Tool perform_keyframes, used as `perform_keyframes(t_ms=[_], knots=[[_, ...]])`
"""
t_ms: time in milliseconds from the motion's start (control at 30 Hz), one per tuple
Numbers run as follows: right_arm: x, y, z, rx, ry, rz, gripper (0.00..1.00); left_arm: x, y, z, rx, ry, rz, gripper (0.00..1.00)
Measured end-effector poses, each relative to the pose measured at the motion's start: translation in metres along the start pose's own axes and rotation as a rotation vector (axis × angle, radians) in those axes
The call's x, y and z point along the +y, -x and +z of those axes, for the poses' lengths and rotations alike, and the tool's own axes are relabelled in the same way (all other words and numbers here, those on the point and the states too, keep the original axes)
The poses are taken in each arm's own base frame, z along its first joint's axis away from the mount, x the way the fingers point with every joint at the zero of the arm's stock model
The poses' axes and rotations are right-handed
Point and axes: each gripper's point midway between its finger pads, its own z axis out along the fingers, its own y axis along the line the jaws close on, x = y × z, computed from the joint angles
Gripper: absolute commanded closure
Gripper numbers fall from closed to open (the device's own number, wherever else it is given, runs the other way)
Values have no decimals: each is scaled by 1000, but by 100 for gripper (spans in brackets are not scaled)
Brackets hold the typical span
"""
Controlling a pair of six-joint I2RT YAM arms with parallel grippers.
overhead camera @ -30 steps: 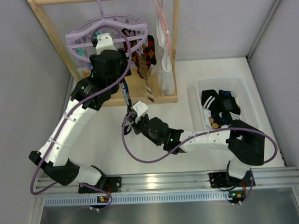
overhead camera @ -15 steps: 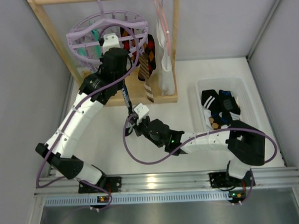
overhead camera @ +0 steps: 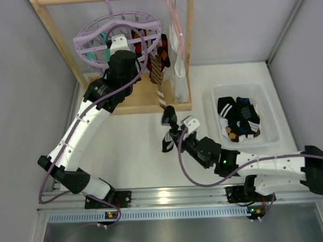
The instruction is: Remove the socks clipped to the hanger
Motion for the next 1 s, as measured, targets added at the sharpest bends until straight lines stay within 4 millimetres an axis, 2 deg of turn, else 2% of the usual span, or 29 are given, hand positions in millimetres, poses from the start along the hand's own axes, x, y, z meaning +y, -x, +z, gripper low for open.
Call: perform_keyframes(t_ms=[33, 67, 167, 200, 300, 400, 467, 533, 600, 700, 767, 833, 867, 933, 967, 1000], knots=[[-6, 10, -8, -10, -15, 13, 100, -2, 0, -1, 4, -12, -3, 52], [-13, 20, -16, -19, -34, 28, 100, -4, -1, -2, 8, -27, -6, 48], [-35, 55, -40, -32, -91, 71, 100, -7, -8, -8, 31, -76, -4, 25], [-42, 67, -47, -38, -109, 87, 100, -7, -10, -11, 38, -94, -3, 3], [-74, 108, -69, -51, -198, 123, 100, -4, -21, -25, 62, -147, -4, 2], [-123, 143, -89, -55, -354, 136, 100, 2, -28, -45, 72, -201, -11, 2], [-160, 155, -102, -46, -482, 132, 100, 11, -32, -62, 68, -237, -17, 2], [-198, 157, -115, -21, -624, 121, 100, 21, -34, -79, 53, -268, -26, 2], [-229, 149, -122, 23, -739, 109, 100, 31, -37, -96, 38, -294, -28, 2], [-282, 116, -125, 155, -886, 115, 100, 50, -43, -117, 0, -313, -42, 2], [-308, 83, -121, 252, -924, 140, 100, 63, -52, -125, -14, -307, -47, 2], [-321, 35, -116, 387, -928, 169, 99, 78, -64, -129, -22, -281, -46, 2], [-320, 10, -112, 452, -904, 183, 84, 85, -69, -130, -31, -261, -48, 2], [-314, -32, -108, 566, -853, 211, 73, 99, -83, -129, -32, -217, -42, 2], [-310, -49, -106, 617, -828, 226, 34, 106, -90, -128, -33, -191, -39, 2], [-307, -61, -104, 653, -810, 245, 25, 112, -95, -127, -34, -171, -37, 2]])
